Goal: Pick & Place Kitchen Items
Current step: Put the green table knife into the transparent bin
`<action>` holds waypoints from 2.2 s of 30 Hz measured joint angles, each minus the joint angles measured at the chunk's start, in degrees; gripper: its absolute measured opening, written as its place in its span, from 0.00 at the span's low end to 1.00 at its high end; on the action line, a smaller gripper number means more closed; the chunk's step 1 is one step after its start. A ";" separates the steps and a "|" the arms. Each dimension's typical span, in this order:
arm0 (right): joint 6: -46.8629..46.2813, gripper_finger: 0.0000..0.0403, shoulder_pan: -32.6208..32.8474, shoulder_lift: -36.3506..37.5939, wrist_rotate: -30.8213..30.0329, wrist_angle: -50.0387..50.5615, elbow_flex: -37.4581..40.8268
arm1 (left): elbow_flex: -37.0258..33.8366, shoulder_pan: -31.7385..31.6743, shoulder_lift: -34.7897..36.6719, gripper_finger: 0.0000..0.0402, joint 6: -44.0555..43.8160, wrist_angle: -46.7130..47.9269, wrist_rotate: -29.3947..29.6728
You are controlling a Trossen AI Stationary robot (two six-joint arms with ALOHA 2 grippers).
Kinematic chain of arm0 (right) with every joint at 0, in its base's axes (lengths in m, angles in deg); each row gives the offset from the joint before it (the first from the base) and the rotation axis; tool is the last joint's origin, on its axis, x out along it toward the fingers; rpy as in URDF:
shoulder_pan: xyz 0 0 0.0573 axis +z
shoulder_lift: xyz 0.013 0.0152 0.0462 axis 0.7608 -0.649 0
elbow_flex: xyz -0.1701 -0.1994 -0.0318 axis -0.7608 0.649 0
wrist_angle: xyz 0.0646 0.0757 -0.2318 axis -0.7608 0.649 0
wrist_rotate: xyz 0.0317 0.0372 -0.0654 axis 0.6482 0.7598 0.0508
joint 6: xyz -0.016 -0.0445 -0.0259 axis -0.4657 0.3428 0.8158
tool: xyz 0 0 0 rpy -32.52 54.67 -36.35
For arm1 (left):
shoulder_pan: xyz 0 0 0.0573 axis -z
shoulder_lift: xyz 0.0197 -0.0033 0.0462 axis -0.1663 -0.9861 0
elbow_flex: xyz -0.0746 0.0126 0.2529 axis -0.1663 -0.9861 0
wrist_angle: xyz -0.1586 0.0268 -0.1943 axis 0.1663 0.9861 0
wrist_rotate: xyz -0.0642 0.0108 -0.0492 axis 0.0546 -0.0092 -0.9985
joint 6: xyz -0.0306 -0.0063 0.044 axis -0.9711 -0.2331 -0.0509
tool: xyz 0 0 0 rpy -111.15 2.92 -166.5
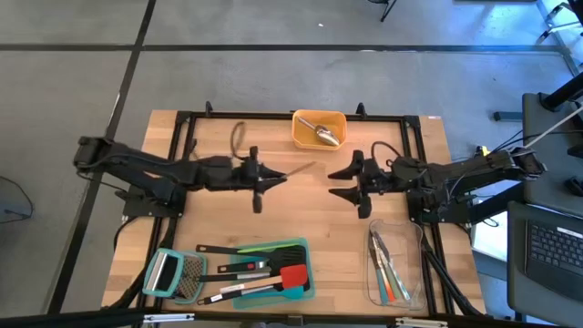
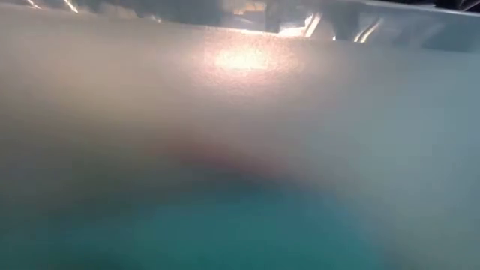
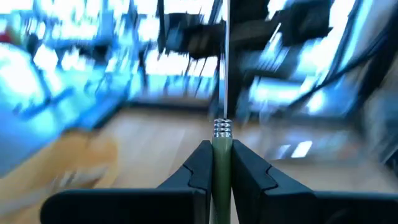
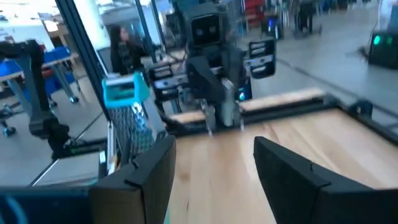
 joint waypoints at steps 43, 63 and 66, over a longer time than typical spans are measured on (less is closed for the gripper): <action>8.63 0.55 7.37 -23.46 -6.89 0.43 -21.68 | -0.61 7.46 -19.85 0.07 2.58 -61.52 -8.76; 9.95 0.55 7.38 -26.94 -3.93 -5.20 -21.65 | 3.95 6.61 -25.06 0.07 0.99 -59.92 -14.26; 9.24 0.53 7.36 -26.94 -2.74 -5.23 -21.65 | 3.95 6.65 -24.95 0.07 1.10 -60.23 -14.33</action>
